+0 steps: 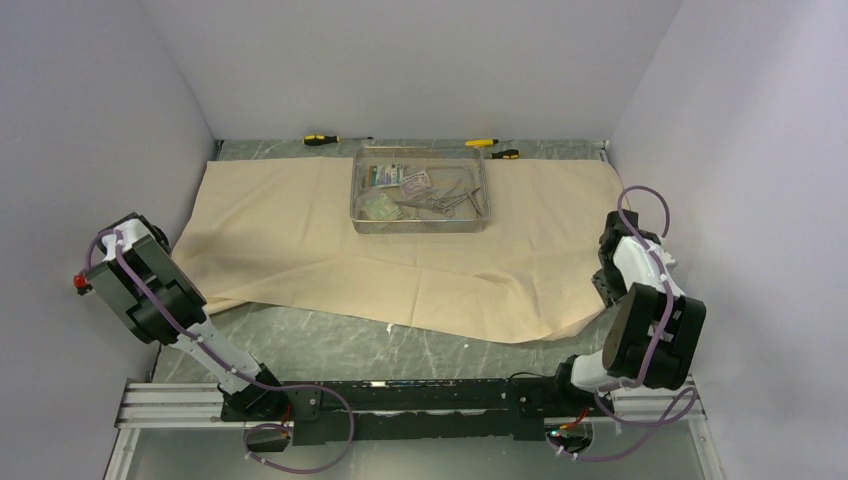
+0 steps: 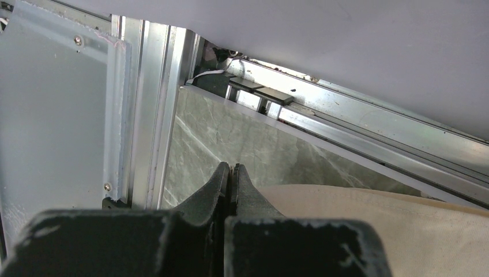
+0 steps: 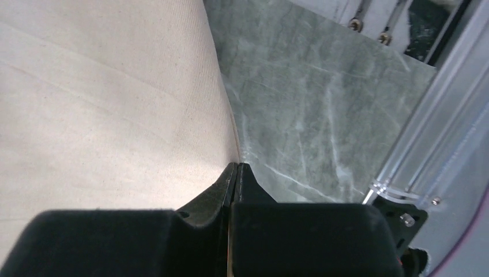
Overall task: Open and lay out the surgical kit
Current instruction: Open the surgical kit at the center of the board.
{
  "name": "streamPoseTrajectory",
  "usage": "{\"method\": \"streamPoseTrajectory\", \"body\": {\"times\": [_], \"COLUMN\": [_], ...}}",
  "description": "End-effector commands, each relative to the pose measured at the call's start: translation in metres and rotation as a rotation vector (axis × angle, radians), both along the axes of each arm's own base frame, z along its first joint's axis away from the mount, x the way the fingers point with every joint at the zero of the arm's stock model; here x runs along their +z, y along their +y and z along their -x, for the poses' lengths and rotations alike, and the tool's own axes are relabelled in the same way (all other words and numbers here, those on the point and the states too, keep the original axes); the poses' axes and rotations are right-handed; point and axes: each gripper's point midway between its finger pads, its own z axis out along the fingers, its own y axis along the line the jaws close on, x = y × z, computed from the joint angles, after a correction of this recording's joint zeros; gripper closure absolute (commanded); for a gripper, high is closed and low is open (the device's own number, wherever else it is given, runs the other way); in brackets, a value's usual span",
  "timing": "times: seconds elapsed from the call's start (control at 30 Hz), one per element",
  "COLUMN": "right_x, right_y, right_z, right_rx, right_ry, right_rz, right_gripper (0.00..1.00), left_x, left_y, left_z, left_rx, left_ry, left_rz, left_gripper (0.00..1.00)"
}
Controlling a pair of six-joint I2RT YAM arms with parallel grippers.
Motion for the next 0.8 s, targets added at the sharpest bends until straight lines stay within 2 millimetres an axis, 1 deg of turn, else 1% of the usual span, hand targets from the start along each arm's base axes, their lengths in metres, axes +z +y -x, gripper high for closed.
{"method": "streamPoseTrajectory", "body": {"times": [0.0, 0.07, 0.13, 0.2, 0.23, 0.3, 0.4, 0.43, 0.47, 0.53, 0.57, 0.6, 0.67, 0.77], "right_x": [0.042, 0.054, 0.067, 0.086, 0.092, 0.094, 0.087, 0.083, 0.076, 0.062, 0.056, 0.050, 0.040, 0.031], "right_y": [-0.005, -0.005, -0.004, -0.002, 0.001, 0.006, 0.013, 0.014, 0.017, 0.022, 0.025, 0.027, 0.032, 0.030], "right_z": [0.015, 0.018, 0.017, 0.007, 0.002, -0.009, -0.018, -0.019, -0.019, -0.018, -0.018, -0.017, -0.015, -0.010], "right_rx": [-0.022, -0.021, -0.006, 0.041, 0.062, 0.112, 0.160, 0.163, 0.170, 0.178, 0.179, 0.176, 0.165, 0.123], "right_ry": [0.014, 0.005, -0.007, -0.040, -0.054, -0.071, -0.043, -0.021, -0.001, 0.035, 0.042, 0.046, 0.037, -0.006], "right_rz": [0.092, 0.107, 0.131, 0.182, 0.204, 0.226, 0.236, 0.234, 0.214, 0.173, 0.156, 0.137, 0.090, 0.028], "right_gripper": [1.00, 1.00, 1.00, 1.00, 1.00, 1.00, 1.00, 1.00, 0.94, 0.68, 0.57, 0.50, 0.42, 0.39], "left_x": [0.003, 0.004, 0.004, 0.005, 0.005, 0.004, 0.004, 0.005, 0.005, 0.006, 0.006, 0.007, 0.007, 0.007], "left_y": [0.023, 0.024, 0.025, 0.024, 0.024, 0.024, 0.023, 0.023, 0.023, 0.023, 0.023, 0.023, 0.023, 0.023], "left_z": [-0.017, -0.017, -0.017, -0.018, -0.018, -0.018, -0.018, -0.018, -0.019, -0.019, -0.019, -0.019, -0.019, -0.019], "left_rx": [-0.030, -0.028, -0.029, -0.030, -0.030, -0.030, -0.032, -0.033, -0.034, -0.036, -0.037, -0.037, -0.039, -0.042], "left_ry": [-0.049, -0.047, -0.044, -0.046, -0.046, -0.048, -0.051, -0.052, -0.053, -0.054, -0.055, -0.055, -0.053, -0.052], "left_rz": [-0.061, -0.062, -0.061, -0.059, -0.059, -0.059, -0.057, -0.059, -0.058, -0.061, -0.062, -0.064, -0.064, -0.064], "left_gripper": [1.00, 1.00, 1.00, 1.00, 1.00, 1.00, 1.00, 1.00, 1.00, 1.00, 1.00, 1.00, 1.00, 1.00]}}
